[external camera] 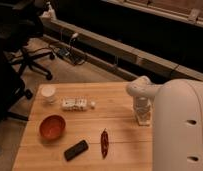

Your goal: Wipe the white sponge on the table

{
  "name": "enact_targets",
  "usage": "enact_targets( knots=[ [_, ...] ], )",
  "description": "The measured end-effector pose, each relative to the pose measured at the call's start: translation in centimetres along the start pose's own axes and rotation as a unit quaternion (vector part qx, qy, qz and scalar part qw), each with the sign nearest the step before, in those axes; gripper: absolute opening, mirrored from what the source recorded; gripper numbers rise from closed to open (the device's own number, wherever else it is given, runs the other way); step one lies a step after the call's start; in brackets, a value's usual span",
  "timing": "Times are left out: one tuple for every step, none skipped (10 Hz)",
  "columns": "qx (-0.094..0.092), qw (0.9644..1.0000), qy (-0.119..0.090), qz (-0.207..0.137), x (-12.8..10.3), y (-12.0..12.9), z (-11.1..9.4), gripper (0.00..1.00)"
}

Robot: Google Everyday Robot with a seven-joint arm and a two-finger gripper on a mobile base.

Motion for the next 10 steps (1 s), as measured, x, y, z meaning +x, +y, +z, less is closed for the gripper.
enact_targets(
  knots=[
    [-0.011, 0.9993, -0.007, -0.035, 0.3, 3.2, -0.6, 0.18],
    [-0.018, 0.9982, -0.012, -0.056, 0.4, 5.2, -1.1, 0.18],
    [-0.027, 0.9959, -0.022, -0.084, 0.2, 7.9, -1.8, 0.18],
    [-0.035, 0.9927, -0.034, -0.110, -0.4, 10.7, -2.6, 0.18],
    [-0.040, 0.9908, -0.042, -0.122, -1.1, 12.2, -3.1, 0.18],
    [-0.046, 0.9892, -0.050, -0.130, -1.9, 13.5, -3.5, 0.18],
    [-0.050, 0.9873, -0.061, -0.138, -3.5, 15.1, -4.1, 0.18],
    [-0.051, 0.9866, -0.067, -0.139, -4.6, 15.9, -4.4, 0.18],
    [-0.053, 0.9864, -0.072, -0.138, -5.7, 16.4, -4.7, 0.18],
    [-0.053, 0.9863, -0.079, -0.135, -7.0, 16.7, -4.9, 0.18]
  ],
)
